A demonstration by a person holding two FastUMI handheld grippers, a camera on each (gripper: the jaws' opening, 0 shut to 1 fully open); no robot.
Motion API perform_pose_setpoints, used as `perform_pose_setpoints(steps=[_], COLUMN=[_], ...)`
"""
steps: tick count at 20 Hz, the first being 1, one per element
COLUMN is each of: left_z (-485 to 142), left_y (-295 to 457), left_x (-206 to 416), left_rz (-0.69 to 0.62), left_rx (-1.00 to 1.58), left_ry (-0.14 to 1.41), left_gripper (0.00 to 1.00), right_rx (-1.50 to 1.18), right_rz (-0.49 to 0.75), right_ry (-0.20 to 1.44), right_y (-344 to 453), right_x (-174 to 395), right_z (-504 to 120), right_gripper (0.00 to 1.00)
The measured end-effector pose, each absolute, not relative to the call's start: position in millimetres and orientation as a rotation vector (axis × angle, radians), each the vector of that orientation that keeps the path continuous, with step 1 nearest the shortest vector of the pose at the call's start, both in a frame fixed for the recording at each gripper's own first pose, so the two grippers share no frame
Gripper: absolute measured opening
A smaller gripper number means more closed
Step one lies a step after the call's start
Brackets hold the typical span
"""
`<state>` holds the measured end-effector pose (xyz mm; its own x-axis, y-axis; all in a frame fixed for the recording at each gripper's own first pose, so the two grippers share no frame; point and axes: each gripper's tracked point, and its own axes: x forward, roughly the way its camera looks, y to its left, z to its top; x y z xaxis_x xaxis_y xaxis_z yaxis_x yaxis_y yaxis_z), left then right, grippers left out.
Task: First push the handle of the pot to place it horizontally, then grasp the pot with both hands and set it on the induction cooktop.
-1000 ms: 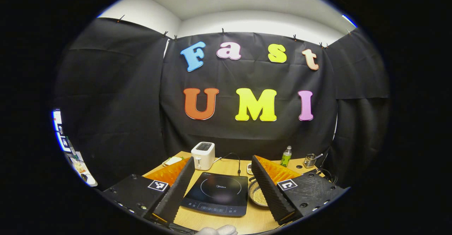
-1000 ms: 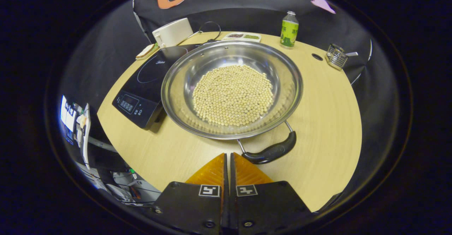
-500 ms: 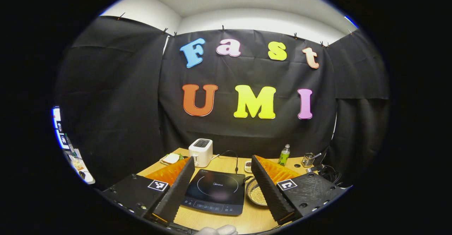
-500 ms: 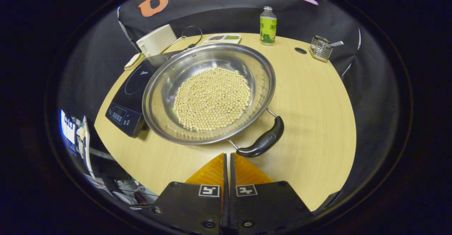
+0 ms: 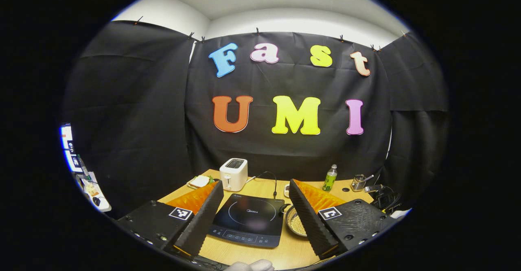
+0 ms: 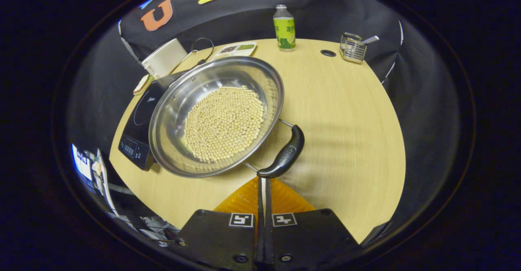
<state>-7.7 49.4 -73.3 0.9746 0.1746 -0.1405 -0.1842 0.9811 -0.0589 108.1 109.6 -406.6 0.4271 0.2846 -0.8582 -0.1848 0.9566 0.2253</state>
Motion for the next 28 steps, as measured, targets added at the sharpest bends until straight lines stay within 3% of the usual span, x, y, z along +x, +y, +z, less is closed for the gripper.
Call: perform_pose_setpoints(steps=[3, 12, 13, 14, 15, 20, 28], left_z=[-71, -75, -75, -75, -76, -77, -75], left_y=[45, 34, 33, 30, 28, 20, 9], left_x=[-3, 11, 11, 14, 16, 27, 40], left_rz=[0.188, 0.22, 0.223, 0.224, 0.226, 0.227, 0.24], left_rx=[-0.071, -0.064, -0.063, -0.063, -0.064, -0.054, -0.046], left_ry=[0.139, 0.155, 0.156, 0.158, 0.161, 0.169, 0.178], left_gripper=[0.96, 0.96, 1.0, 0.96, 1.0, 0.96, 0.96], right_rx=[0.108, 0.084, 0.081, 0.08, 0.078, 0.062, 0.043], right_rz=[0.292, 0.294, 0.293, 0.293, 0.291, 0.29, 0.298], right_ry=[1.09, 1.085, 1.085, 1.085, 1.084, 1.087, 1.089], right_y=[102, 81, 78, 75, 72, 61, 47], right_x=[118, 149, 152, 155, 158, 175, 196], right_z=[-407, -407, -407, -406, -406, -407, -408], right_gripper=[0.0, 0.04, 0.04, 0.04, 0.0, 0.04, 0.01])
